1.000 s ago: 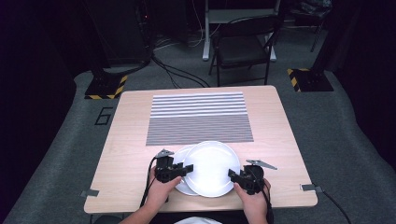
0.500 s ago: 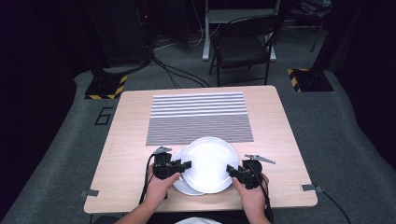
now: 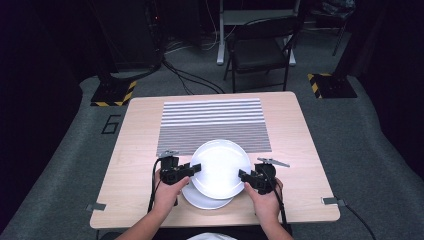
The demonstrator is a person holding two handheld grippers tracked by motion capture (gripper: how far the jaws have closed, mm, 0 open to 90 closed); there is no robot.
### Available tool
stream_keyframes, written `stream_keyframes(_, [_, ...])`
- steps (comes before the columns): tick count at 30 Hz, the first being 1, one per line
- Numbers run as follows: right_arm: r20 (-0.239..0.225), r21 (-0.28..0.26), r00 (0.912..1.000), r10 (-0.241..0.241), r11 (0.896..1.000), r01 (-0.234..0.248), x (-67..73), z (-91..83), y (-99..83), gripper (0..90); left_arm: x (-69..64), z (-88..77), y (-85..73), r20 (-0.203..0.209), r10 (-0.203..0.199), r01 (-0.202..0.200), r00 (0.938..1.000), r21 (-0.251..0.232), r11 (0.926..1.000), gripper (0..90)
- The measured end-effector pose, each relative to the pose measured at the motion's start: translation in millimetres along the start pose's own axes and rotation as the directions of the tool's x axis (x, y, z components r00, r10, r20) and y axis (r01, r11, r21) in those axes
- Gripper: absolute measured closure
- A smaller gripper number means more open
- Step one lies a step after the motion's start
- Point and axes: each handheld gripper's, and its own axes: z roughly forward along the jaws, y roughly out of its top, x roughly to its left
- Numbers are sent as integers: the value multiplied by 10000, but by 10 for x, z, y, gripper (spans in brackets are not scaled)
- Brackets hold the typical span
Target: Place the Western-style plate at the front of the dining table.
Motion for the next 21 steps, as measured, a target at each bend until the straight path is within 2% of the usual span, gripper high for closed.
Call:
stream_keyframes(7, [-10, 0, 10000, -30, 10000, 30, 30, 50, 64, 584, 16, 0, 79, -152, -148, 143, 9998, -296, 9995, 574])
stream_keyframes(8, [-34, -29, 10000, -20, 10000, 20, 35, 57, 73, 584, 13, 7, 86, -136, -288, 283, 9995, -375, 9989, 575])
stream_keyframes(11, [-33, -47, 10000, -24, 10000, 24, 44, 74, 104, 585, 34, 5, 113, -178, -240, 233, 9996, -389, 9990, 579])
stream_keyframes(12, [-64, -27, 10000, -40, 10000, 39, 43, 77, 116, 587, 33, 9, 119, -148, -378, 371, 9992, -445, 9983, 581])
stream_keyframes(13, [-71, -59, 10000, 2, 10000, -3, 48, 84, 129, 587, 55, 7, 131, -186, -190, 182, 9996, -422, 9989, 582])
stream_keyframes(14, [-92, -71, 10000, -22, 10000, 21, 49, 87, 141, 587, 49, 15, 135, -175, -388, 379, 9991, -519, 9979, 584])
stream_keyframes(19, [-83, -177, 10000, -42, 9998, 40, 66, 119, 202, 591, 82, 21, 156, -167, -472, 462, 9987, -589, 9972, 589])
stream_keyframes(21, [-72, -198, 10000, -18, 9998, 16, 72, 133, 225, 592, 87, 22, 161, -216, -632, 617, 9978, -666, 9959, 590])
